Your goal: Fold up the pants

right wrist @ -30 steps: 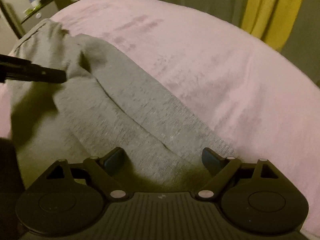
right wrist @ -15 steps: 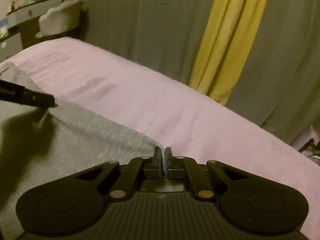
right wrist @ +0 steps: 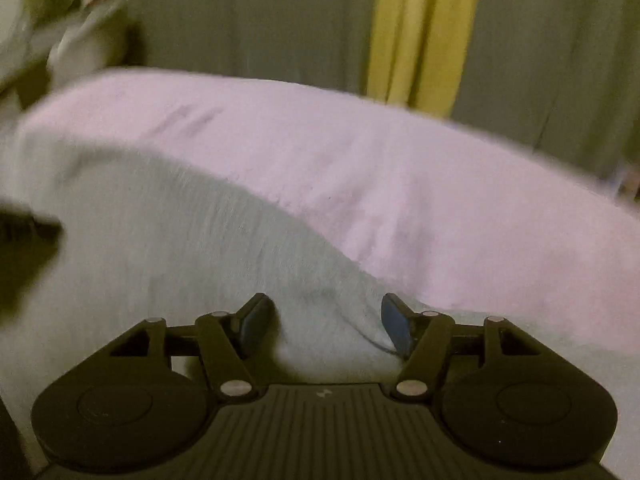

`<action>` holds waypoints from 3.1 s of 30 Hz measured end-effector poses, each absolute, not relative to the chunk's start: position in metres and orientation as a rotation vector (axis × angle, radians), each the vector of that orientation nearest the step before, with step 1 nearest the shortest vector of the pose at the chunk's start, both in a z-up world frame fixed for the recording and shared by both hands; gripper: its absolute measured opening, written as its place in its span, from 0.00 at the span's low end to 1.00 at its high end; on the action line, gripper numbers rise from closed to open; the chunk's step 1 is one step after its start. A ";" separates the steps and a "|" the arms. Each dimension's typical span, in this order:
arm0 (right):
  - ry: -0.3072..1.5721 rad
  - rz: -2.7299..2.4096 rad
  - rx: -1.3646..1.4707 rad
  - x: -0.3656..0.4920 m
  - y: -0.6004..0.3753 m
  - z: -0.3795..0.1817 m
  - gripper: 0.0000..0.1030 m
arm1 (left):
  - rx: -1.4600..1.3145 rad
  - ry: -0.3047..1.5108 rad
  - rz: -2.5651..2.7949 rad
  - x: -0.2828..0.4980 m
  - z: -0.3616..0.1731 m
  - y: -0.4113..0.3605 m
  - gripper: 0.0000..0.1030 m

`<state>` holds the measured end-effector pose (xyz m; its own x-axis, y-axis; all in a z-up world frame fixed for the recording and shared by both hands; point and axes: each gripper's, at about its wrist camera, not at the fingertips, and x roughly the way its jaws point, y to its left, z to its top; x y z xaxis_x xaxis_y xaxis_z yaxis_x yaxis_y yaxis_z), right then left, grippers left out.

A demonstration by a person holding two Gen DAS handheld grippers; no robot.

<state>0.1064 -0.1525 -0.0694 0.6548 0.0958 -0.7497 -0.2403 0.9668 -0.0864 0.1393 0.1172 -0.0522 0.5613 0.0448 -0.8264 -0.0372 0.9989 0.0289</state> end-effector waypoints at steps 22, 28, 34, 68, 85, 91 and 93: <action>1.099 0.298 0.509 -0.011 -0.196 -0.081 0.17 | 0.073 1.036 0.151 0.068 -0.045 0.167 0.07; 0.952 -0.197 0.426 -0.039 -0.304 -0.047 0.49 | 0.008 0.979 0.151 0.060 -0.008 0.147 0.51; 0.926 -0.724 0.506 -0.093 -0.433 -0.046 0.62 | -0.111 0.928 0.087 0.072 -0.006 0.088 0.74; 0.856 -0.729 0.682 -0.139 -0.501 -0.067 0.28 | -0.049 0.984 0.047 0.080 -0.052 0.017 0.86; 0.799 -0.605 1.094 -0.163 -0.530 -0.094 0.69 | -0.036 0.989 0.047 0.082 -0.054 0.013 0.91; 0.808 -0.578 1.017 -0.139 -0.512 -0.085 0.13 | -0.042 0.990 0.048 0.080 -0.053 0.014 0.91; 0.783 -0.576 1.097 -0.141 -0.511 -0.093 0.12 | -0.054 0.990 0.047 0.079 -0.053 0.016 0.91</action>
